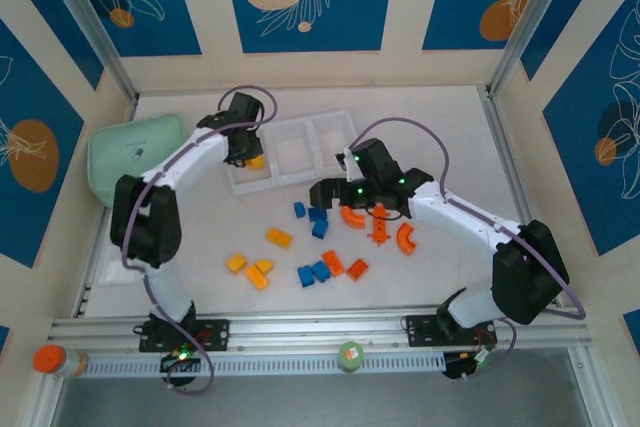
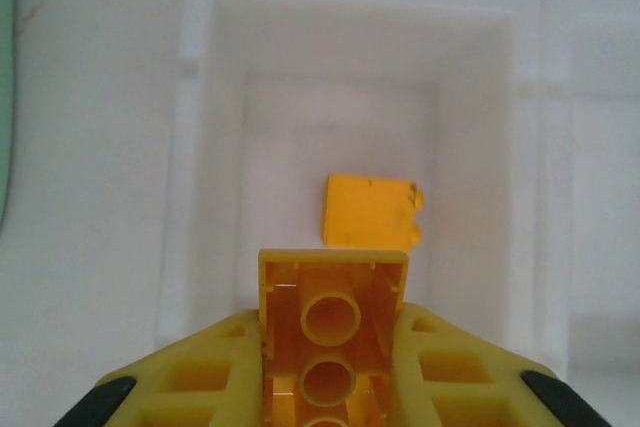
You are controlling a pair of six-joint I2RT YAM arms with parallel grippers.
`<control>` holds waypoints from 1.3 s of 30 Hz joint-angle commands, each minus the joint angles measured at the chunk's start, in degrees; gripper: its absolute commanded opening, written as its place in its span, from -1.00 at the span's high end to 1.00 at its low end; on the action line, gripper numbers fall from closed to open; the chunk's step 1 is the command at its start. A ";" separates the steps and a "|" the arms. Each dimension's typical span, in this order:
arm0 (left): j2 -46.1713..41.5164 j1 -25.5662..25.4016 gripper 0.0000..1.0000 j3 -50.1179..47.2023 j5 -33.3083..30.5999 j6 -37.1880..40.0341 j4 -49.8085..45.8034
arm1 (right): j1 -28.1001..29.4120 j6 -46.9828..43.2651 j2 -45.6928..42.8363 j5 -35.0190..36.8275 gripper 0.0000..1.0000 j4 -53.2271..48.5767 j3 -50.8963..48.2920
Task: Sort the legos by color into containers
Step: Place the lego in the container, then pick up the lego from the center of the table.
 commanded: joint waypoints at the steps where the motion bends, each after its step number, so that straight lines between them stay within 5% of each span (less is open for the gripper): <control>1: 4.10 0.96 0.47 5.31 -1.66 2.71 -2.60 | -0.65 -1.11 0.46 -0.40 -0.98 -1.19 1.46; 11: 4.51 1.39 0.04 7.06 -1.89 3.84 -4.77 | -1.58 -2.54 0.64 -0.92 -0.98 -2.04 2.59; 24: -12.71 0.53 -0.18 -8.55 11.38 -2.10 -4.65 | -1.85 -3.51 -0.52 -1.65 -0.98 -7.97 2.17; 39: -24.98 -15.86 -0.50 -31.41 12.78 -28.51 0.87 | -1.84 -1.16 -3.32 -4.34 -0.98 -4.72 -8.83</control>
